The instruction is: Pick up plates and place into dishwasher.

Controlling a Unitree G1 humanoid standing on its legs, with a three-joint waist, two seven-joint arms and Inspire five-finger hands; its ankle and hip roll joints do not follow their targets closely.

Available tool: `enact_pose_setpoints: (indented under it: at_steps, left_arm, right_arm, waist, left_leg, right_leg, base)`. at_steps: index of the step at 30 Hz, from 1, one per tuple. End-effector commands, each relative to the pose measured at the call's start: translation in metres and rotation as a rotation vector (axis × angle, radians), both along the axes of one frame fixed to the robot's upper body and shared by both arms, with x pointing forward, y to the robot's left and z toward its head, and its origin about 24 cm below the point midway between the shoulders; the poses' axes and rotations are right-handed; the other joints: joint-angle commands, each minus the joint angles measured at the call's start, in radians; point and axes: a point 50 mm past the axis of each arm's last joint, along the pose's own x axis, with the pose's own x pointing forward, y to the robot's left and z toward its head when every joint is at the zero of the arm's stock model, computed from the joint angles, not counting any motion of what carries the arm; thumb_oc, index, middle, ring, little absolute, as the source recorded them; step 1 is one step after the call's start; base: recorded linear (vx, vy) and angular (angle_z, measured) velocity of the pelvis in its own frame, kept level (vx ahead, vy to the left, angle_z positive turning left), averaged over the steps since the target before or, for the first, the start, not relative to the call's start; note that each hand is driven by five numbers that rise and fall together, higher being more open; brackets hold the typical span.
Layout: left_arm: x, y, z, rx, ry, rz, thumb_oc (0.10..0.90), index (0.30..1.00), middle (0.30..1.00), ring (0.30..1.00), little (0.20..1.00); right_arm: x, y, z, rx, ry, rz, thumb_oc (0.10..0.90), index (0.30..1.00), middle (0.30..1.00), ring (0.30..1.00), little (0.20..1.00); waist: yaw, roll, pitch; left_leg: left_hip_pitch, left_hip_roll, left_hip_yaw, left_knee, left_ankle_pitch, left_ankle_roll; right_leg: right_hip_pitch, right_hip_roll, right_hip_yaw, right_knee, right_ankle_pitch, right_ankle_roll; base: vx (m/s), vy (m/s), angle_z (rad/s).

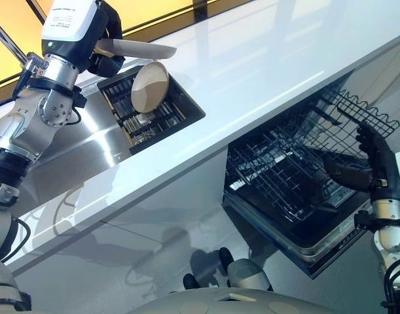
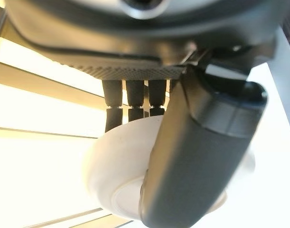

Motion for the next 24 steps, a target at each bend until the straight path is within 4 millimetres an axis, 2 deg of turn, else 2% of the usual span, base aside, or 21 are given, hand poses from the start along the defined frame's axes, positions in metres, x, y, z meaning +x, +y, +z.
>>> enact_pose_setpoints:
  at_steps: [1, 6, 9, 14, 24]
  left_arm:
    - [-0.022, 0.016, 0.057, -0.121, -0.249, 0.005, 0.1, 0.3, 0.3, 0.3, 0.2]
    - [-0.021, 0.004, 0.051, -0.136, -0.223, -0.058, 0.1, 0.3, 0.3, 0.3, 0.2]
    - [-0.018, -0.013, 0.038, -0.173, -0.17, -0.153, 0.1, 0.3, 0.3, 0.3, 0.2]
    - [-0.015, -0.03, 0.026, -0.234, -0.111, -0.259, 0.1, 0.3, 0.3, 0.3, 0.2]
    - [-0.011, -0.069, 0.014, -0.323, -0.005, -0.471, 0.1, 0.3, 0.3, 0.3, 0.2]
  right_arm:
    - [0.01, -0.001, 0.088, -0.222, -0.363, 0.058, 0.8, 0.9, 0.9, 0.9, 0.9]
    - [0.014, 0.002, 0.112, -0.283, -0.434, 0.079, 0.8, 0.9, 0.9, 0.9, 0.9]
    - [0.02, 0.013, 0.134, -0.349, -0.483, 0.138, 0.8, 0.9, 0.9, 0.9, 0.9]
    - [0.029, 0.029, 0.151, -0.422, -0.534, 0.186, 0.8, 0.9, 0.9, 0.9, 0.9]
    - [0.051, 0.066, 0.185, -0.623, -0.584, 0.308, 0.8, 0.9, 0.9, 0.9, 0.9]
  waist:
    - [0.021, 0.003, -0.158]
    - [0.028, -0.001, -0.162]
    - [0.038, -0.009, -0.167]
    - [0.053, -0.016, -0.173]
    - [0.074, -0.032, -0.176]
  left_leg:
    - [0.0, -0.015, -0.047, 0.015, -0.098, -0.004]
    - [0.0, -0.017, -0.057, 0.016, -0.099, -0.005]
    - [0.0, -0.019, -0.067, 0.015, -0.097, -0.005]
    - [-0.003, -0.021, -0.074, 0.014, -0.096, -0.004]
    - [-0.009, -0.021, -0.086, 0.014, -0.092, -0.004]
  right_leg:
    - [-0.013, 0.032, 0.005, 0.086, -0.116, 0.104]
    - [-0.011, 0.034, 0.003, 0.088, -0.117, 0.102]
    - [-0.008, 0.035, 0.004, 0.084, -0.114, 0.102]
    - [-0.007, 0.036, 0.006, 0.08, -0.11, 0.101]
    - [-0.002, 0.036, 0.0, 0.067, -0.102, 0.098]
  base:
    - [0.0, 0.0, 0.0]
    - [0.0, 0.0, 0.0]
    - [0.0, 0.0, 0.0]
    - [0.0, 0.0, 0.0]
    - [-0.01, -0.003, -0.01]
